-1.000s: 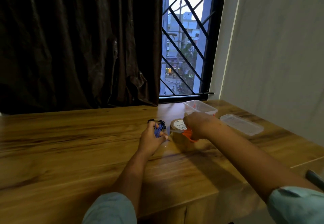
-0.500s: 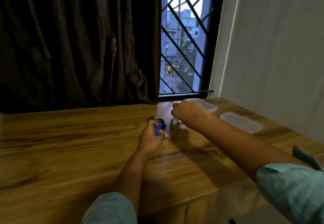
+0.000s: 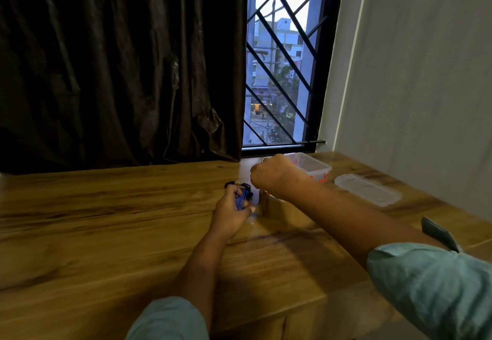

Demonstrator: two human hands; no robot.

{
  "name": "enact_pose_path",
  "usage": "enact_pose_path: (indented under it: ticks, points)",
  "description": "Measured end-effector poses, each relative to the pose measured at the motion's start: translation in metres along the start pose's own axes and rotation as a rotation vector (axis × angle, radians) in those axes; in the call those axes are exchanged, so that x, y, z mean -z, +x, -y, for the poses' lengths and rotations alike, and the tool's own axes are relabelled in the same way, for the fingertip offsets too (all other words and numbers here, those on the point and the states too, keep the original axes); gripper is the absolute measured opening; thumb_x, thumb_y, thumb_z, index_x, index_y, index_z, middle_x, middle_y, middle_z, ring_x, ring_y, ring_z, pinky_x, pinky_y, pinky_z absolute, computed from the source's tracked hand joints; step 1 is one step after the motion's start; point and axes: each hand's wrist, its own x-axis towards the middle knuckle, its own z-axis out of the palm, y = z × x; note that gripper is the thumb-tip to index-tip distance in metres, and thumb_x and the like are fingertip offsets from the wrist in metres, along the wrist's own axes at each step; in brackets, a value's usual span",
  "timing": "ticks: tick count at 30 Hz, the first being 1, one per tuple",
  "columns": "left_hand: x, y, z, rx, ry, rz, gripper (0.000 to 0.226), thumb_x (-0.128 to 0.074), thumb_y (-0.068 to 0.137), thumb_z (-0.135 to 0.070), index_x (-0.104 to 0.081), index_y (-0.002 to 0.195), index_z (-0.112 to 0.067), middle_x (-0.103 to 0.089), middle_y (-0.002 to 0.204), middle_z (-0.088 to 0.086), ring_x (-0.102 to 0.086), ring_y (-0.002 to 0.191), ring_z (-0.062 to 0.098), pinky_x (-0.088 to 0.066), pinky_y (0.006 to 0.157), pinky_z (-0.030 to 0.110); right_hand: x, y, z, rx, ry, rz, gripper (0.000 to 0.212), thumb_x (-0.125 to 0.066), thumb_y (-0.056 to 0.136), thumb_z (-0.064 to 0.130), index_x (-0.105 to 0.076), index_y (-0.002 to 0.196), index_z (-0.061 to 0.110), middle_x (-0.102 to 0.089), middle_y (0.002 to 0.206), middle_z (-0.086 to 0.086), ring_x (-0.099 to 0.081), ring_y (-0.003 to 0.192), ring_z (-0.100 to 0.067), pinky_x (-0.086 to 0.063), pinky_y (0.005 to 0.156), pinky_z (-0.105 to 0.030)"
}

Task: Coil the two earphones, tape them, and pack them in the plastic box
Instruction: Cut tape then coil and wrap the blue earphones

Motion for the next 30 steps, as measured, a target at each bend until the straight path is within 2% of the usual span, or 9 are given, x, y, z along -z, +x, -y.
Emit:
enact_pose_path:
  ticks: [3,5,8,13,17,19,22,24,30]
  points:
    - [0.000,0.000,-0.001,-0.006,0.019,-0.001,0.037,-0.070,0.080,-0.010,-0.040,0.098,-0.022,-0.056,0.081,-0.005,-0.053,0.073,0.010,-0.036,0.057,0.018,0.004,0.002,0.000,0.002,-0.053,-0.008,0.010,-0.054,0.090,0.005,-0.059,0.094,0.012,-0.050,0.082,-0.001,-0.057,0.089,-0.023,-0.039,0.066,-0.030]
    - [0.000,0.001,-0.001,-0.009,0.038,-0.006,0.037,-0.069,0.081,-0.010,-0.039,0.099,-0.021,-0.055,0.084,-0.004,-0.052,0.075,0.012,-0.035,0.056,0.017,0.006,0.002,0.000,0.004,-0.072,-0.030,0.025,-0.055,0.088,0.001,-0.045,0.069,0.014,-0.035,0.066,0.002,-0.047,0.076,-0.020,-0.038,0.065,-0.030]
    - [0.000,0.000,-0.002,-0.011,0.071,-0.019,0.036,-0.068,0.082,-0.010,-0.039,0.100,-0.018,-0.054,0.090,-0.001,-0.051,0.079,0.014,-0.033,0.056,0.015,0.006,0.001,-0.002,0.043,-0.060,-0.039,0.043,-0.054,0.088,-0.001,-0.028,0.059,0.017,-0.032,0.063,0.002,-0.043,0.068,-0.019,-0.040,0.064,-0.030]
    - [-0.002,0.002,0.000,0.015,0.091,-0.054,0.033,-0.065,0.084,-0.009,-0.036,0.097,-0.019,-0.052,0.090,0.001,-0.049,0.077,0.016,-0.035,0.055,0.020,-0.002,-0.002,-0.007,0.031,-0.061,-0.041,0.023,-0.055,0.093,0.013,-0.044,0.073,0.017,-0.030,0.062,0.003,-0.042,0.064,-0.018,-0.036,0.053,-0.027]
    - [-0.002,0.006,0.005,0.049,0.073,-0.127,0.026,-0.062,0.086,-0.010,-0.039,0.095,-0.017,-0.056,0.088,0.004,-0.053,0.079,0.020,-0.037,0.058,0.026,-0.010,-0.006,-0.009,0.021,-0.020,-0.047,0.022,-0.054,0.092,0.010,-0.044,0.073,0.015,-0.031,0.062,0.002,-0.039,0.060,-0.017,-0.043,0.064,-0.031]
    - [-0.001,0.008,0.007,0.076,0.045,-0.170,0.022,-0.061,0.087,-0.013,-0.041,0.096,-0.017,-0.059,0.090,0.007,-0.055,0.080,0.023,-0.037,0.056,0.026,-0.013,-0.010,-0.009,0.000,0.001,-0.052,0.006,-0.057,0.090,0.011,-0.056,0.088,0.016,-0.050,0.074,-0.001,-0.046,0.068,-0.019,-0.042,0.065,-0.033]
    - [0.001,0.009,0.011,0.096,0.005,-0.203,0.021,-0.061,0.088,-0.018,-0.042,0.097,-0.018,-0.059,0.092,0.007,-0.055,0.082,0.024,-0.037,0.061,0.028,-0.022,-0.017,-0.011,-0.013,0.077,-0.050,0.023,-0.059,0.087,0.009,-0.061,0.108,0.017,-0.063,0.106,-0.005,-0.061,0.092,-0.026,-0.045,0.069,-0.034]
    - [0.002,0.010,0.012,0.119,-0.039,-0.223,0.023,-0.062,0.087,-0.021,-0.043,0.099,-0.020,-0.059,0.092,0.006,-0.055,0.083,0.025,-0.040,0.067,0.031,-0.026,-0.024,-0.016,-0.055,0.158,-0.066,0.026,-0.061,0.086,0.011,-0.062,0.111,0.019,-0.062,0.111,-0.005,-0.062,0.100,-0.028,-0.049,0.076,-0.036]
    - [0.003,0.014,0.015,0.147,-0.073,-0.222,0.026,-0.062,0.087,-0.025,-0.041,0.102,-0.024,-0.062,0.097,0.010,-0.061,0.088,0.037,-0.051,0.078,0.048,-0.069,-0.040,-0.055,-0.603,0.585,-0.173,0.028,-0.067,0.079,0.039,-0.064,0.103,0.024,-0.067,0.096,-0.005,-0.064,0.087,-0.026,-0.049,0.069,-0.032]
